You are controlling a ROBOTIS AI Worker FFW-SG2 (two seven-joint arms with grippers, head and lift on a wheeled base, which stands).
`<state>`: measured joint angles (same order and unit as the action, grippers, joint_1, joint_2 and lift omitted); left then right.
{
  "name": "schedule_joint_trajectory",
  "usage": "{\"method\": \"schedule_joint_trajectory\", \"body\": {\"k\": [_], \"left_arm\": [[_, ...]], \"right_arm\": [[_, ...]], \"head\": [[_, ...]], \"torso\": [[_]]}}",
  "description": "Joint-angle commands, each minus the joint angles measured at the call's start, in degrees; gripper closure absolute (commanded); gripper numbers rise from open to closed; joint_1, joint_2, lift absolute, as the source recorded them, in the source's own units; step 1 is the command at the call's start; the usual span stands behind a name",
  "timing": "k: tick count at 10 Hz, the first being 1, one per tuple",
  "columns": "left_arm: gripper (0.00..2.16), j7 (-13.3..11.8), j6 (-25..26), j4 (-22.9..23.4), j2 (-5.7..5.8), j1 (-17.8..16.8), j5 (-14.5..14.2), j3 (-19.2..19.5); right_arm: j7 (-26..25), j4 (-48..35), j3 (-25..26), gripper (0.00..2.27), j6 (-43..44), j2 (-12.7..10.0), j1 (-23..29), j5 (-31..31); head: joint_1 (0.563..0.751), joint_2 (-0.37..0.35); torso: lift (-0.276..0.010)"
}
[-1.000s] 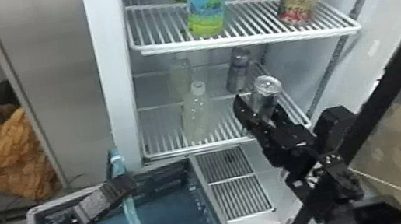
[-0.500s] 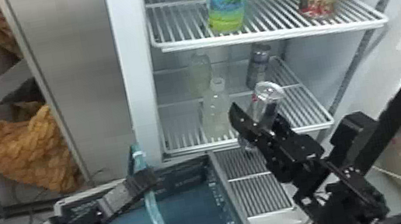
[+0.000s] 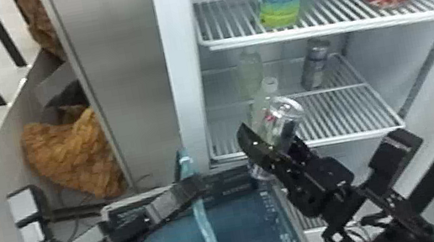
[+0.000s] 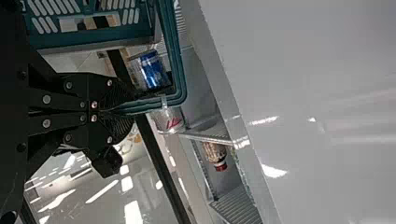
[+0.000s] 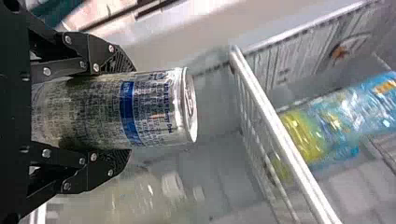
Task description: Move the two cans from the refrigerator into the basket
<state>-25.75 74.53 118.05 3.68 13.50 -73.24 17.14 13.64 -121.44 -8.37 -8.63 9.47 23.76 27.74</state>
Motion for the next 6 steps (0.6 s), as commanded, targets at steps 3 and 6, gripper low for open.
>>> {"method": "schedule_joint_trajectory", "body": {"k": [3,6], "left_arm": [[1.21,0.0,0.0,0.0,-0.08,0.0,0.0,0.0],[1.21,0.0,-0.1,-0.1,-0.08,-0.1,0.0,-0.1]], "right_arm": [[1.4,0.0,-5.7,1.27,-3.9,1.2,-0.1,2.3],[2.4,1.1,-9.1,1.27,-6.8,2.0,-1.0,3.1]], "head": [[0.695,0.002],[0.695,0.065]], "torso": [[-0.219],[-0.219]]}}
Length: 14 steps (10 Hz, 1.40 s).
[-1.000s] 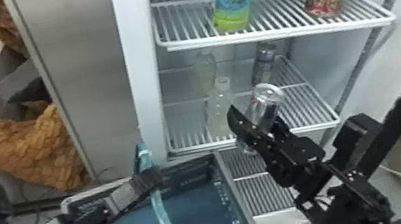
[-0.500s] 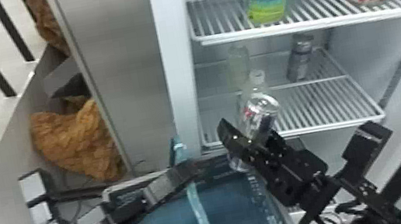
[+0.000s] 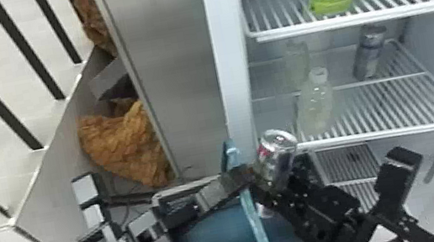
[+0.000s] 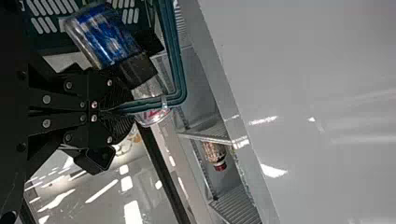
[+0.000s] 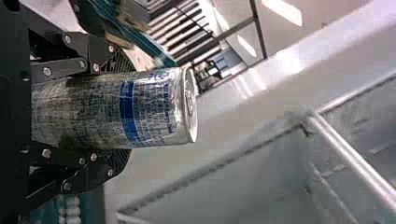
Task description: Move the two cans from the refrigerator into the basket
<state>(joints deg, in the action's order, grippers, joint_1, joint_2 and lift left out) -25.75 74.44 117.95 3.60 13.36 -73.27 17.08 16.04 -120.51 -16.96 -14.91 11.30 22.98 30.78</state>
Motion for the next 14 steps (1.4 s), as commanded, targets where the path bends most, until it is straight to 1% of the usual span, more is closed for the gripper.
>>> {"method": "schedule_joint_trajectory", "body": {"k": [1,2,3,4,5,6,7,9,11,12,14], "left_arm": [[1.21,0.0,-0.1,0.0,0.00,0.0,0.0,-0.1],[1.21,0.0,-0.1,0.0,0.00,0.0,0.0,-0.1],[1.21,0.0,-0.1,0.0,0.00,0.0,0.0,-0.1],[1.21,0.0,-0.1,0.0,0.00,0.0,0.0,-0.1],[1.21,0.0,-0.1,0.0,0.00,0.0,0.0,-0.1],[1.21,0.0,-0.1,0.0,0.00,0.0,-0.1,-0.1],[1.21,0.0,-0.1,0.0,0.00,0.1,-0.1,0.1],[1.21,0.0,-0.1,0.0,0.00,0.3,-0.2,0.1],[1.21,0.0,-0.1,0.0,0.00,0.4,-0.2,0.1],[1.21,0.0,-0.1,0.0,0.00,0.4,-0.3,0.1],[1.21,0.0,-0.1,0.0,0.00,0.6,-0.3,0.1]], "right_arm": [[0.2,0.5,-0.6,1.23,-0.8,0.1,-0.3,-0.2],[0.2,0.8,-0.5,1.09,-1.7,0.1,-0.5,0.1],[0.7,1.2,-0.5,0.90,-3.2,0.1,-0.5,1.0],[1.0,1.6,-0.5,0.54,-3.6,0.0,-0.6,1.1],[1.1,1.5,-0.4,0.24,-3.6,0.0,-0.6,1.0],[1.1,1.3,0.4,0.07,-3.6,-0.2,-0.5,0.8],[1.1,0.8,2.1,0.10,-3.5,-0.7,0.4,0.2],[1.1,-0.8,7.9,0.12,-1.3,-2.2,2.3,-1.9],[1.1,-3.3,14.3,0.12,-0.3,-3.5,4.4,-3.9],[1.1,-4.3,16.3,0.12,0.0,-3.7,5.1,-4.0],[1.0,-7.0,19.6,0.12,0.4,-4.6,7.1,-5.0]], "head": [[0.695,0.086],[0.695,0.097],[0.695,0.099],[0.695,0.103],[0.695,0.108],[0.695,0.110],[0.695,0.106],[0.695,0.079],[0.695,-0.008],[0.695,-0.057],[0.695,-0.105]], "torso": [[-0.219],[-0.219],[-0.219],[-0.219],[-0.219],[-0.219],[-0.219],[-0.219],[-0.219],[-0.219],[-0.219]]}}
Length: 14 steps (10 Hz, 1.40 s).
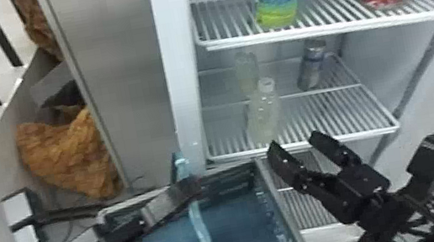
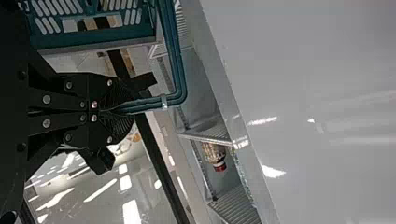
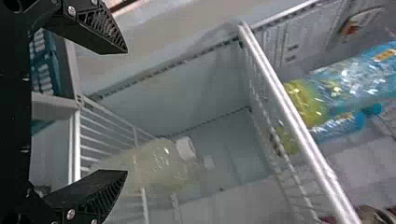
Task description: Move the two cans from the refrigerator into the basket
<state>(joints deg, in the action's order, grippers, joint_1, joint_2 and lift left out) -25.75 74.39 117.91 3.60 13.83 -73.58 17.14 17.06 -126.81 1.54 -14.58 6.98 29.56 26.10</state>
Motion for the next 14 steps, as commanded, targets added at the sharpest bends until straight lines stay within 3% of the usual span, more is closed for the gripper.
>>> {"method": "schedule_joint_trajectory", "body": {"k": [1,7,14], "left_arm": [[1.21,0.0,0.0,0.0,0.00,0.1,0.0,0.1],[1.21,0.0,0.0,0.0,0.00,0.0,0.0,0.0],[1.21,0.1,0.0,0.0,0.00,-0.6,0.1,-0.5]], "right_arm": [[0.0,-0.9,2.6,0.12,0.2,-0.8,1.1,-1.1],[-1.6,0.0,10.7,0.12,4.3,-1.5,-0.2,-5.0],[-3.3,10.3,11.6,0.12,7.0,-1.5,-8.0,-9.0]], "head": [[0.695,-0.127],[0.695,-0.238],[0.695,-0.313]], "torso": [[-0.219],[-0.219],[-0.219]]}}
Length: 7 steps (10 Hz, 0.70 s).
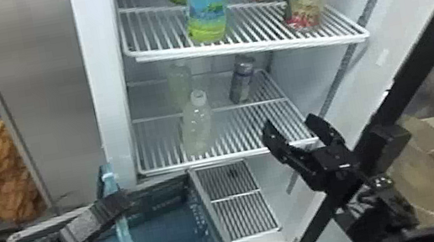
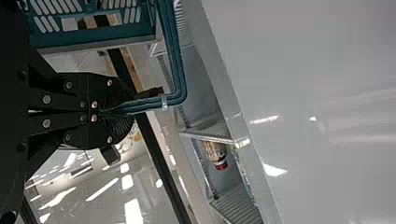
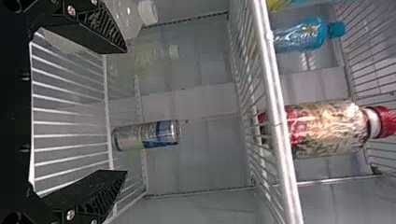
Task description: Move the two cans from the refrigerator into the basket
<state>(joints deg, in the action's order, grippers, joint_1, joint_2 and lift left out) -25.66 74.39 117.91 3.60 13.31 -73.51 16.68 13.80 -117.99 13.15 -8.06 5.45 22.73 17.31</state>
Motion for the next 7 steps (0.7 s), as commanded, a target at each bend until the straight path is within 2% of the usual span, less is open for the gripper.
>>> {"method": "schedule_joint_trajectory", "body": {"k": [1,7], "left_arm": [[1.21,0.0,0.0,-0.1,0.00,-0.1,0.0,-0.1],[1.21,0.1,0.0,-0.7,0.00,-0.7,0.0,-0.5]], "right_arm": [[-0.1,3.9,0.1,0.12,1.2,0.0,-3.0,-0.6],[-1.1,16.0,-0.9,0.11,3.7,0.0,-13.7,-3.8]], "head": [[0.695,-0.316],[0.695,-0.322]], "torso": [[-0.219],[-0.219]]}}
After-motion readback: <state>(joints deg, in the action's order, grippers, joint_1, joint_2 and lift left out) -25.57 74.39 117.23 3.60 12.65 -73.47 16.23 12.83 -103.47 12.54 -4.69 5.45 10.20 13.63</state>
